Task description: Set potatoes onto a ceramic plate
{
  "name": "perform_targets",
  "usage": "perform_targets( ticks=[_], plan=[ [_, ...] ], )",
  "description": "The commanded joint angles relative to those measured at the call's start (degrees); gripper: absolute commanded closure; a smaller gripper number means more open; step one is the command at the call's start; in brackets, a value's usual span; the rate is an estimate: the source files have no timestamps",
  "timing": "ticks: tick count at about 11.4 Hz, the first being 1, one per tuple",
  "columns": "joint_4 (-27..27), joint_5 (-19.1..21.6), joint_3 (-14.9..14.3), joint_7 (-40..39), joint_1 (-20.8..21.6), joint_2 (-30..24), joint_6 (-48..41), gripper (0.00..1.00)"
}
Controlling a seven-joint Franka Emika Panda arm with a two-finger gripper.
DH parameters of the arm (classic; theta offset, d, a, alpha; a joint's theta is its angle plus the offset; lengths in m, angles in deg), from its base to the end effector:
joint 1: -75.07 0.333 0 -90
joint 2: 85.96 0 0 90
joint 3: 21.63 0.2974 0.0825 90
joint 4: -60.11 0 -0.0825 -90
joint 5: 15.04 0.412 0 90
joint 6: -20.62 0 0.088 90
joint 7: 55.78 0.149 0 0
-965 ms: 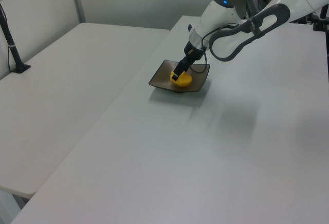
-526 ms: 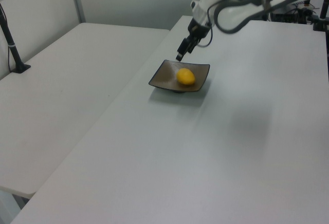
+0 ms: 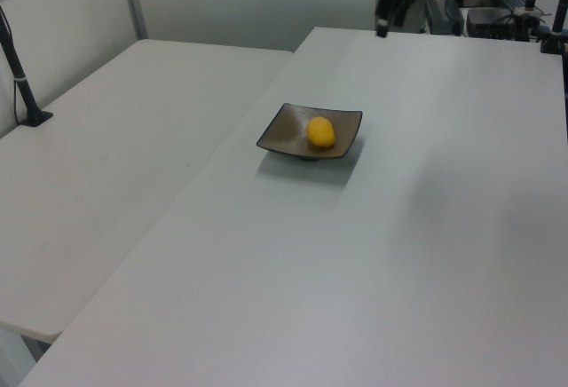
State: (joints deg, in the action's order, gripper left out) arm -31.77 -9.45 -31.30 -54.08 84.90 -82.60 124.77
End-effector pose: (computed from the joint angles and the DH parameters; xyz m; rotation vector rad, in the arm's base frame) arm 0.6275 0.0159 0.5370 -3.0428 0.0643 -0.2363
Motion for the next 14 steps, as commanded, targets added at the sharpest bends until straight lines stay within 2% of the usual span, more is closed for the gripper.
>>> perform_targets(
  ticks=[1, 3, 6, 7, 9, 10, 14],
  plan=[
    [-2.5, -2.5, 0.2, 1.1, 0.9, -7.6, -12.4, 0.0],
    [-2.6, -2.1, 1.1, 0.8, 1.2, -9.9, -17.0, 0.0],
    [-1.9, -2.2, 1.5, 0.9, 1.2, -7.7, -15.6, 0.0],
    [-2.1, -2.2, 2.6, 0.9, 0.6, -7.5, -12.7, 0.0],
    [-2.9, -2.3, 11.4, 0.3, -7.4, -6.6, -8.0, 0.0],
    [-3.1, -2.4, 13.4, -0.1, -8.9, -6.0, -7.2, 0.0],
    [-4.6, -2.2, 13.5, -3.5, -7.5, -5.0, -4.7, 0.0]
  ],
)
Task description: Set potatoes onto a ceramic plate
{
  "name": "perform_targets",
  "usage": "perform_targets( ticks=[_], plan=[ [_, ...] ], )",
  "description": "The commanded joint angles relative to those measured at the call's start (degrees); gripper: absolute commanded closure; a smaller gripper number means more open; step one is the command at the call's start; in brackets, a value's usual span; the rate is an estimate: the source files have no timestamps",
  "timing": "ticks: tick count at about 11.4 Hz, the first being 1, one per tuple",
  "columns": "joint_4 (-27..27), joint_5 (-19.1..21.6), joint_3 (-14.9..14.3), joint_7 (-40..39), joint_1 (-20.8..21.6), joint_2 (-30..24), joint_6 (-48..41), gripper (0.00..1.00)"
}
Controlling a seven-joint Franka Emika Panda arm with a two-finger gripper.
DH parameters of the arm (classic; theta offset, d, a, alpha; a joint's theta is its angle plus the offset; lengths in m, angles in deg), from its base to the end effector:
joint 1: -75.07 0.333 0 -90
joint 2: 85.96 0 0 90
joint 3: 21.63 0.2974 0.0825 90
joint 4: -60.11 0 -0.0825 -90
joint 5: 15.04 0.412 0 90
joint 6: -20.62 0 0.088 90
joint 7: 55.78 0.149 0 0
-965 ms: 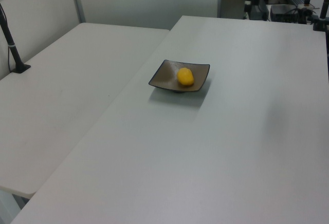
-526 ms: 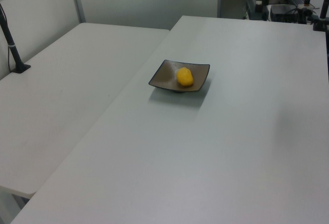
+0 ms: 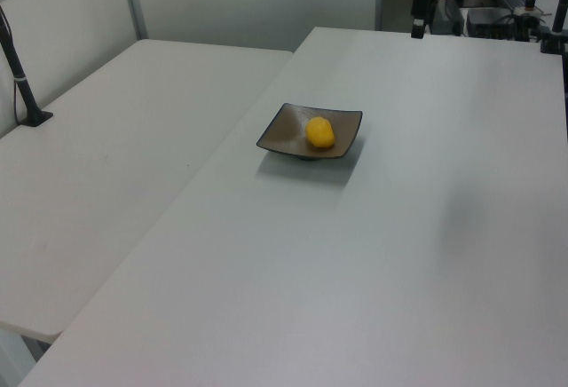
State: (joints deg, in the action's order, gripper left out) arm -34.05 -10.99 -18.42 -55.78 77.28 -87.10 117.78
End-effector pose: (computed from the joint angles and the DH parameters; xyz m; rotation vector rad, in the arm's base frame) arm 0.5873 0.0657 0.5507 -3.0642 -0.1354 -0.1057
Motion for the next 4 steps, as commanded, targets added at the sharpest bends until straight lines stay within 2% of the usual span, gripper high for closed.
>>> perform_targets(
  ticks=[1, 4],
  plan=[
    [-2.3, -0.6, 0.6, -1.8, 0.3, -0.5, 2.9, 0.0],
    [-2.2, -0.7, 0.6, -1.5, 0.3, -0.3, 2.9, 0.0]
  ],
)
